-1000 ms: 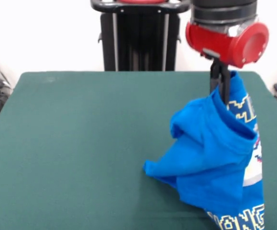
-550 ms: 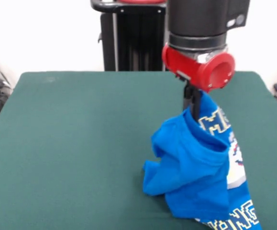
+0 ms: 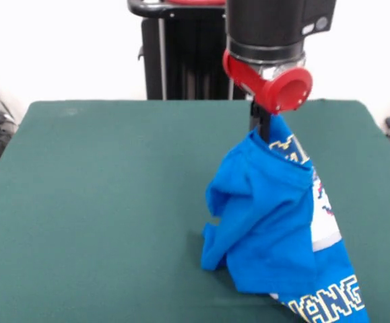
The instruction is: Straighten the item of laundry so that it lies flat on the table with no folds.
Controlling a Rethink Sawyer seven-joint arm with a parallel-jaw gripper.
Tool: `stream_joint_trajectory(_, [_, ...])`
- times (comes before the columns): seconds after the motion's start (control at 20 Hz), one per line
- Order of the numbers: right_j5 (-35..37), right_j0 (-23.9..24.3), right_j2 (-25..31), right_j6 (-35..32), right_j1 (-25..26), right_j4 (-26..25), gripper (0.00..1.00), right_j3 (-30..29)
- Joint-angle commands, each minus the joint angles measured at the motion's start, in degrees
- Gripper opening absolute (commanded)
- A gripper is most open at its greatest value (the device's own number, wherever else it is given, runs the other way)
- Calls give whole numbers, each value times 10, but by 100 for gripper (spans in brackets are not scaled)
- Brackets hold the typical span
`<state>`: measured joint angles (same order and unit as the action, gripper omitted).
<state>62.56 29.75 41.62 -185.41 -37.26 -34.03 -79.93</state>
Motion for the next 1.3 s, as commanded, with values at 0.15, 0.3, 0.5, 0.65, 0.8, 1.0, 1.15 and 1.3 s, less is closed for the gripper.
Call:
stream_joint_trajectory(0.15, [62,-78,-93,-153,-7,103,0,-23])
stream_joint_trajectory(0.3, [78,-110,-117,-155,11,124,0,26])
stream_joint_trajectory(0.5, [98,-158,-147,-163,47,144,0,100])
stream_joint_trajectory(0.65, [128,-194,-171,-169,85,141,0,182])
stream_joint_trajectory(0.8, [176,-221,-183,-166,113,139,0,260])
stream_joint_trajectory(1.0, [213,-222,-172,-137,149,177,0,334])
stream_joint_trajectory(1.15, [216,-220,-183,-93,170,152,0,374])
stream_joint_trajectory(1.3, [231,-220,-187,-69,182,132,0,415])
